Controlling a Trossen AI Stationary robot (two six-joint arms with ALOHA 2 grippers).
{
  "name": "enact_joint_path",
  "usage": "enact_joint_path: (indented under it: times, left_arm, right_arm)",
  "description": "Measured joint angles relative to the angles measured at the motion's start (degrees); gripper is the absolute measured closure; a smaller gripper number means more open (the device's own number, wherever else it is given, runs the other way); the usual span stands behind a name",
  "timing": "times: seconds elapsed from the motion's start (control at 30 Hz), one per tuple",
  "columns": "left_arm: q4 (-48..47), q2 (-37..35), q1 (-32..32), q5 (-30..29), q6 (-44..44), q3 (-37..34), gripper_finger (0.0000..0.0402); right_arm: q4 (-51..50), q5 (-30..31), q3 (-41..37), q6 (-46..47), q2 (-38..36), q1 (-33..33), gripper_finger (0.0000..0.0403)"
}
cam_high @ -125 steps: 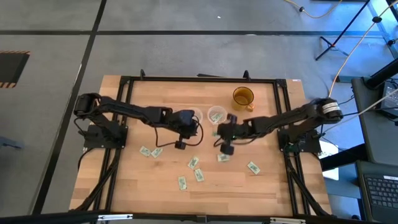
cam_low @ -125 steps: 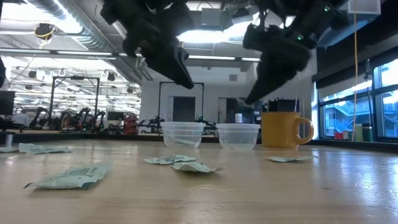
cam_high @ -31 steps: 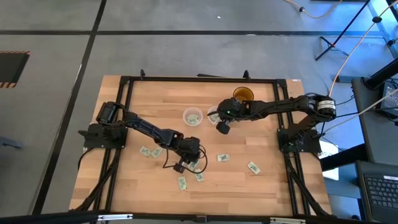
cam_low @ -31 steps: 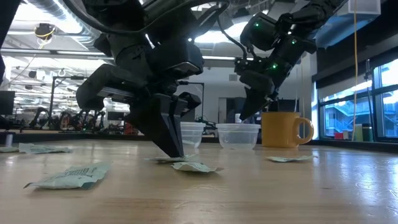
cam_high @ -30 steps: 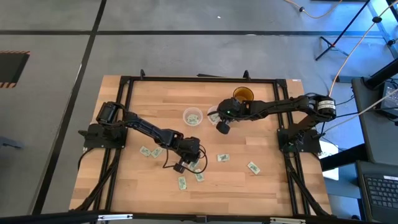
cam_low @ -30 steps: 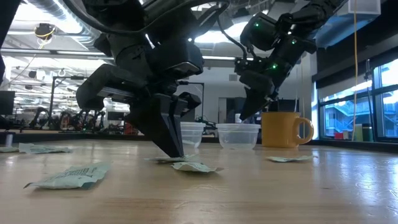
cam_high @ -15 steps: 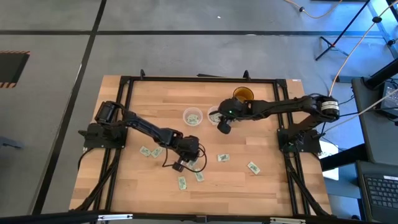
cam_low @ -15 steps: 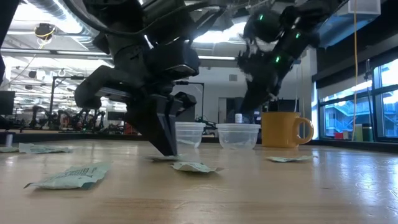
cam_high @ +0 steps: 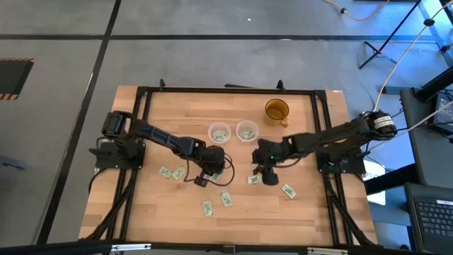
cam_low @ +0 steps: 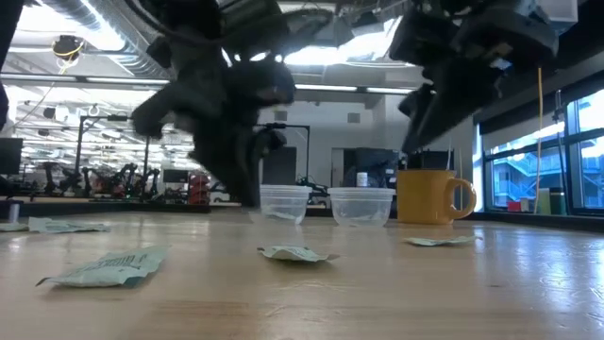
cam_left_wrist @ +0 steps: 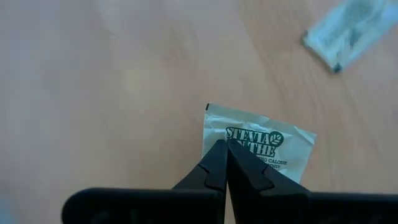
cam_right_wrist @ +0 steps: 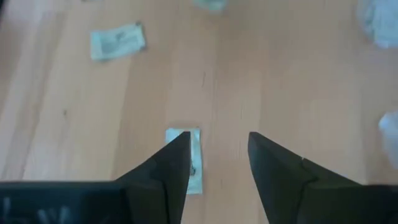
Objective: Pick and place Stevia / Truvia into bins
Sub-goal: Put the stevia packet into the left transparent container, then put the stevia packet into the right transparent container
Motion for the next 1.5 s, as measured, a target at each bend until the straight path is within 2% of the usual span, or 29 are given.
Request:
enact_joint_path:
  times: [0.13,0.3,0.37,0.6,0.73,1.07,1.5]
  left_arm:
    - [-2.4,-6.3,3.4,-0.1,-0.5,0.1,0.04]
    - [-3.7,-12.7,9.3,-7.6,0.5,0.2,0.0399]
    - [-3.5,-13.5,12.1,-8.5,0.9,0.2,0.04]
    - [-1.7,-10.5,19.6,-8.6,1.4,0.2,0.04]
    - [0.7,-7.8,21.9,-6.3,2.4,0.2,0.0399]
    - [1.5,-1.6,22.8,-5.8,2.4,0.2,0.0393]
    - [3.7,-1.4,22.8,-6.2,2.5,0.2,0.0347]
  right_arm:
    - [0.2,1.2,-0.9,2.6,0.8,2.4,0.024]
    - [0.9,4.7,-1.0,5.9,1.4,3.8,0.024]
    - [0.7,5.1,-1.0,7.0,1.6,3.8,0.024]
    - [1.1,5.3,-1.0,8.1,4.1,4.1,0.024]
    - [1.0,5.2,-1.0,8.1,6.7,4.1,0.024]
    - [1.0,5.2,-1.0,9.8,10.3,4.1,0.024]
    - [0.2,5.1,-1.0,12.5,11.4,4.2,0.024]
